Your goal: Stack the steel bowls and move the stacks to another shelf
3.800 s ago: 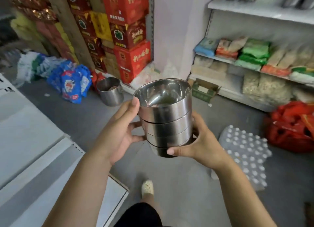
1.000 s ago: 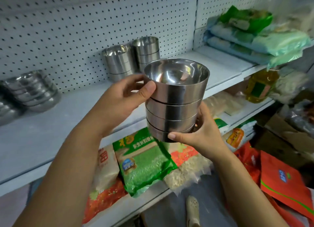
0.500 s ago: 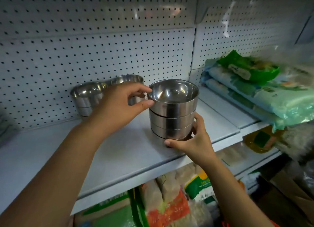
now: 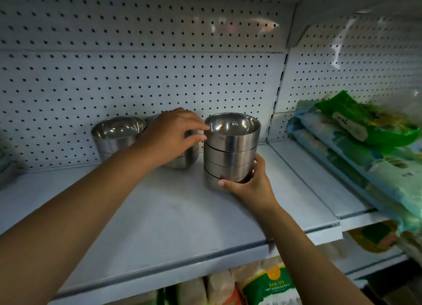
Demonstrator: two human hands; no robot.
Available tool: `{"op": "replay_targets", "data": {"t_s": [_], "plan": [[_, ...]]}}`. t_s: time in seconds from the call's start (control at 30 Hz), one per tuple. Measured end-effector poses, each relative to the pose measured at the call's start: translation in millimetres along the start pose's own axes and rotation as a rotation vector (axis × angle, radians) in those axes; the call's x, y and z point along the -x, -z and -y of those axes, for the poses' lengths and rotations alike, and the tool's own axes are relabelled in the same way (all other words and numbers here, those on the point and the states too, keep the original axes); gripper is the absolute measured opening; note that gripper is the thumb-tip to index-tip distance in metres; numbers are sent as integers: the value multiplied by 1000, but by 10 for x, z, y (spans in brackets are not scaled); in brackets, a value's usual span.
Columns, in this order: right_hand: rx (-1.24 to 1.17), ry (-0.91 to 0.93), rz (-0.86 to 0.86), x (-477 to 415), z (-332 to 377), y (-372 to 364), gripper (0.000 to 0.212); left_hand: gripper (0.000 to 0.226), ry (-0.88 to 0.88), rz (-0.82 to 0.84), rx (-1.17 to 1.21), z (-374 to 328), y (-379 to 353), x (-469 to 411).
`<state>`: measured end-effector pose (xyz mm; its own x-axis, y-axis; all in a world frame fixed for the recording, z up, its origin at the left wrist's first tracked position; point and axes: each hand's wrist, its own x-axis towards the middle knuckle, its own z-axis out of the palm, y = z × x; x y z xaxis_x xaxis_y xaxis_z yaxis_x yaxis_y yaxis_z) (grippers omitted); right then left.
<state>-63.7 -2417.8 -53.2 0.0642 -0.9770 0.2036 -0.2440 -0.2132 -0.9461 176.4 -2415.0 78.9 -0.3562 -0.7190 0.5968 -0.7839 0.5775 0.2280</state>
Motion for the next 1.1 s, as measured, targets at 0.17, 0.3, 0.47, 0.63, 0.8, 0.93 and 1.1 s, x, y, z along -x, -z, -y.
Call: {"op": "replay_targets", "data": {"t_s": [0.17, 0.3, 0.47, 0.63, 0.8, 0.93, 1.1], "plan": [[111, 55, -38, -373, -45, -19, 111, 49, -20, 144, -243, 125, -24, -168], [121, 34, -32, -622, -70, -66, 123, 57, 39, 242, -326, 111, 7, -286], [95, 9, 10, -774, 5, -74, 122, 60, 128, 354, -383, 96, 30, -435], [180, -5, 12, -915, 64, -60, 120, 69, 162, 401, -420, 166, -19, -521], [265, 18, 33, -1008, 134, -38, 109, 76, 151, 435, -428, 243, -94, -563], [351, 1, 45, -1029, 189, -23, 110, 78, 170, 459, -398, 264, -89, -570], [358, -27, 89, -880, 271, 37, 111, 78, 252, 427, -273, 154, -73, -445]]}}
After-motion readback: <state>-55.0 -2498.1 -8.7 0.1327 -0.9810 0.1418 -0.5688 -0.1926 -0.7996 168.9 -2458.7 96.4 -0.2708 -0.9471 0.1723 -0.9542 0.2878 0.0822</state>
